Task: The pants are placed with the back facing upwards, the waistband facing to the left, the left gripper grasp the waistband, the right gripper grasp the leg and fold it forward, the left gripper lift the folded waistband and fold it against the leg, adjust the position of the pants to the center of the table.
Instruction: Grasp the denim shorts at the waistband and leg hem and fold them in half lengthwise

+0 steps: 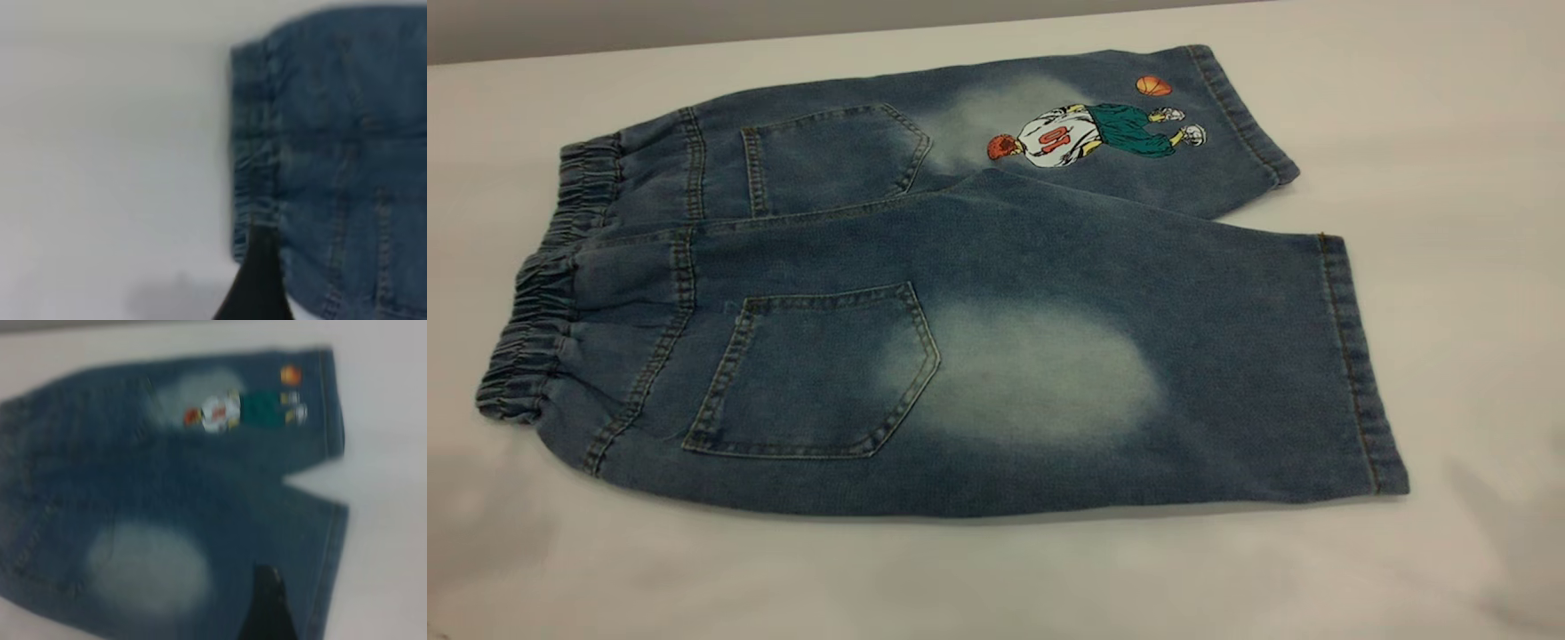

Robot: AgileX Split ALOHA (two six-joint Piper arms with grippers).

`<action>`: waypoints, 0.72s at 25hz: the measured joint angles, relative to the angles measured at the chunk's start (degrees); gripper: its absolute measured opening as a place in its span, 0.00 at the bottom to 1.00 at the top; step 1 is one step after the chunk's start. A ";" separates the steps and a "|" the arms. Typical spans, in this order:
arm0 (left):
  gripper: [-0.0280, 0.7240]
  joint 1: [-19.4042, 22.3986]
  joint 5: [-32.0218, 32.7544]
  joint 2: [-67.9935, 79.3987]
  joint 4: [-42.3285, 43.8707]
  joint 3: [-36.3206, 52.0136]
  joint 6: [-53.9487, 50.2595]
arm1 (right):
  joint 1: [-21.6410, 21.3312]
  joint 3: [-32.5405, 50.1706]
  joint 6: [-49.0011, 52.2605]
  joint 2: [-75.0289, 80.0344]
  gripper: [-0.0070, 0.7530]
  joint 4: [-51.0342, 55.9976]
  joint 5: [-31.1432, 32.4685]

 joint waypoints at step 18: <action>0.74 10.16 -6.31 36.25 -13.10 -2.58 8.83 | 0.00 6.05 1.05 26.98 0.62 9.40 -10.84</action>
